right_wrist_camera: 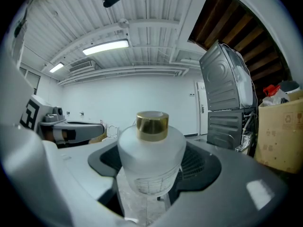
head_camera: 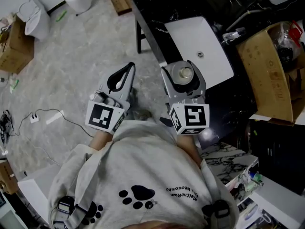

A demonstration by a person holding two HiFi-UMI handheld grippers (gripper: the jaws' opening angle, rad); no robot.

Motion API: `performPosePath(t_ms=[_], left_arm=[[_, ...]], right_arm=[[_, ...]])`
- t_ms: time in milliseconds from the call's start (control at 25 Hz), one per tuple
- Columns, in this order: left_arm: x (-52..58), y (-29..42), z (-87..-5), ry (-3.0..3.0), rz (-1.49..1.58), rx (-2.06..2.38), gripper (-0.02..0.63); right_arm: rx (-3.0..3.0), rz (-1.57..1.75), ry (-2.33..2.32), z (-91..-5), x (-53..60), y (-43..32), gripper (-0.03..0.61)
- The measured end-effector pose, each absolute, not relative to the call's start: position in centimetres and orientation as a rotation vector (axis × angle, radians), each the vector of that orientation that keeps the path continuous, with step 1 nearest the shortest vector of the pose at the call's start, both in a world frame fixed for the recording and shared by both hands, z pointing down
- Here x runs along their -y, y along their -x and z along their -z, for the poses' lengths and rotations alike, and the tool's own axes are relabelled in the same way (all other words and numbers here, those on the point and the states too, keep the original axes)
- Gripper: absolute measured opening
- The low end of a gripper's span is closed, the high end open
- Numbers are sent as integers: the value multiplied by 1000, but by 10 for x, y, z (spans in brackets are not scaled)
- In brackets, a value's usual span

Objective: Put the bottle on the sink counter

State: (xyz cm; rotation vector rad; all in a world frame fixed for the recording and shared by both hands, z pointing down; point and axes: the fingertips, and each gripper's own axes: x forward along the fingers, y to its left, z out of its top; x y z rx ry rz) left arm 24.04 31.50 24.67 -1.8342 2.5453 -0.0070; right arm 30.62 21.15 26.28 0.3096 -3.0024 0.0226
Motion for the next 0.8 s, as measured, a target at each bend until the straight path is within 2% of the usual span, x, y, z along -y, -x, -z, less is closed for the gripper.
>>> performPosePath(t_ms=[800], left_arm=[[-255, -87, -240, 2099, -54, -2317, 2]], right_arm=[[2985, -2, -560, -258, -174, -167, 336]])
